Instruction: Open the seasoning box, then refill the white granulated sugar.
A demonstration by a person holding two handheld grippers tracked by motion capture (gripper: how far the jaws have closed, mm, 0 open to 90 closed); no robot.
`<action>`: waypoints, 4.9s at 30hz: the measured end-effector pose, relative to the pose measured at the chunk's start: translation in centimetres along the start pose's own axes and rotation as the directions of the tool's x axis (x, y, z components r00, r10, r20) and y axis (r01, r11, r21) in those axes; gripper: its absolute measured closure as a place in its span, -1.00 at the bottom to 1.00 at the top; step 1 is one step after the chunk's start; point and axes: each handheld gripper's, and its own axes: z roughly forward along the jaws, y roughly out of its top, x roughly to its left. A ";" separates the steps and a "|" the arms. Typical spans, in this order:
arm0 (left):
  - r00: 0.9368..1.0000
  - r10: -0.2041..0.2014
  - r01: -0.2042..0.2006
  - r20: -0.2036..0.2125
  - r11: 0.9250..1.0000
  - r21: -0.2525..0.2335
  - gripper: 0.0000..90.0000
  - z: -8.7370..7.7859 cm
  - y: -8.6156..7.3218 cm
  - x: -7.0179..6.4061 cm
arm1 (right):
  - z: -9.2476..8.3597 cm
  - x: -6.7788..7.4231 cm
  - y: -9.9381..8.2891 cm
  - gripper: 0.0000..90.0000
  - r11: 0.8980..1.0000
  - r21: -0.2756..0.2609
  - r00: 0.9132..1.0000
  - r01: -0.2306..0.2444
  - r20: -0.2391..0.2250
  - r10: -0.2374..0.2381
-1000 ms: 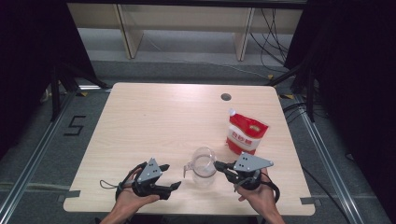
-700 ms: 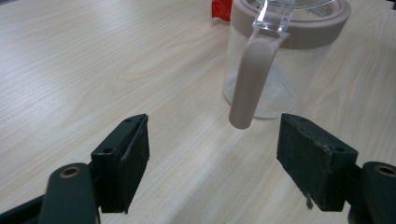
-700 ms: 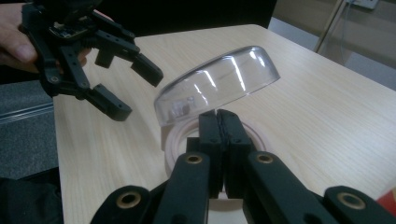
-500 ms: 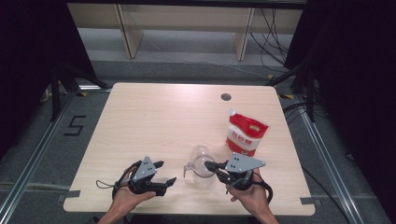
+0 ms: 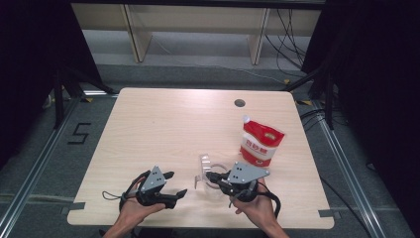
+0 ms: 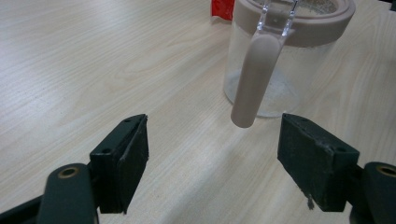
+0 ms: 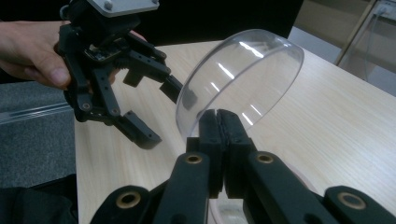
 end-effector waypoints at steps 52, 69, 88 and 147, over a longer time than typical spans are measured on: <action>1.000 0.022 -0.022 0.000 1.000 0.003 -0.47 0.2 -0.1 0.0 | -9.3 -5.1 -6.4 -0.31 0.965 -0.097 0.919 -0.242 0.297 0.260; 1.000 -0.001 0.001 0.004 1.000 0.007 -0.47 0.3 -0.1 -0.1 | -10.2 -7.5 -8.8 -0.66 0.957 -0.093 0.875 -0.275 0.389 0.289; 1.000 -0.001 0.001 0.013 1.000 -0.001 -0.47 0.8 0.3 0.1 | -9.2 -9.8 -10.4 -0.65 0.968 -0.077 0.883 -0.238 0.399 0.249; 1.000 -0.010 0.010 0.030 1.000 -0.002 -0.47 1.0 0.3 0.0 | -4.1 -12.8 -11.2 -0.53 0.953 -0.161 0.872 -0.256 0.388 0.300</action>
